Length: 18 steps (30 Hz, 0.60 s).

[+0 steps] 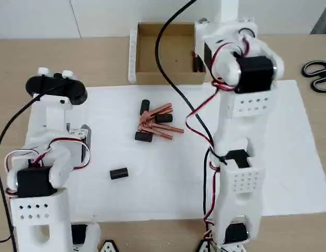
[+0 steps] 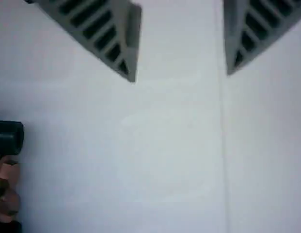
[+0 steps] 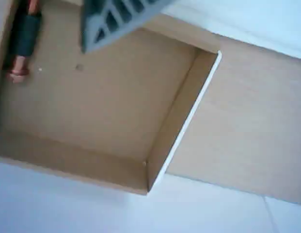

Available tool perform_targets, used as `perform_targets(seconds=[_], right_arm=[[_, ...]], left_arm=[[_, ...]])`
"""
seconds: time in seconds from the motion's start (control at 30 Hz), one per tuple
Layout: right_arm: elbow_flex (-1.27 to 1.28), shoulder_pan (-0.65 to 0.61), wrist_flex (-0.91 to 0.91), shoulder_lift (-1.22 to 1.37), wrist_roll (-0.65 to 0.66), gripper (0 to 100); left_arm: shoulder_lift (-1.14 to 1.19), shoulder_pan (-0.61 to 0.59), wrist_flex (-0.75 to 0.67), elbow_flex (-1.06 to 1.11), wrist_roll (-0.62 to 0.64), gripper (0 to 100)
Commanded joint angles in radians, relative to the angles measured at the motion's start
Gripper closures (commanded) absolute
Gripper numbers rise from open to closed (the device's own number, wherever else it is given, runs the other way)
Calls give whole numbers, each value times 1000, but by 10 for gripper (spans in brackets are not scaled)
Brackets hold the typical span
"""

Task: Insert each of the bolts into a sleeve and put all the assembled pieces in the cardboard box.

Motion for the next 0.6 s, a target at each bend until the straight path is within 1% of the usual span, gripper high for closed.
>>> perform_targets(seconds=[0.0, 0.23, 0.3, 0.37, 0.47, 0.5, 0.57], right_arm=[[-40, 10, 28, -88, 5, 805], [-31, 7, 50, -151, 5, 805], [37, 5, 51, -176, 5, 805], [150, -1, 56, -229, 5, 805], [394, -44, 54, -372, 5, 805], [496, -70, 51, -432, 5, 805], [704, -137, 48, -555, 5, 805]], left_arm=[[-18, -5, 5, -38, 0, 883], [-18, -6, 43, -41, 0, 883], [-18, -6, 55, -41, 0, 883], [-18, -6, 61, -41, 0, 883], [-18, -8, 61, -41, 0, 883], [-18, -9, 61, -41, 0, 883], [-18, -57, 57, -45, 2, 883]])
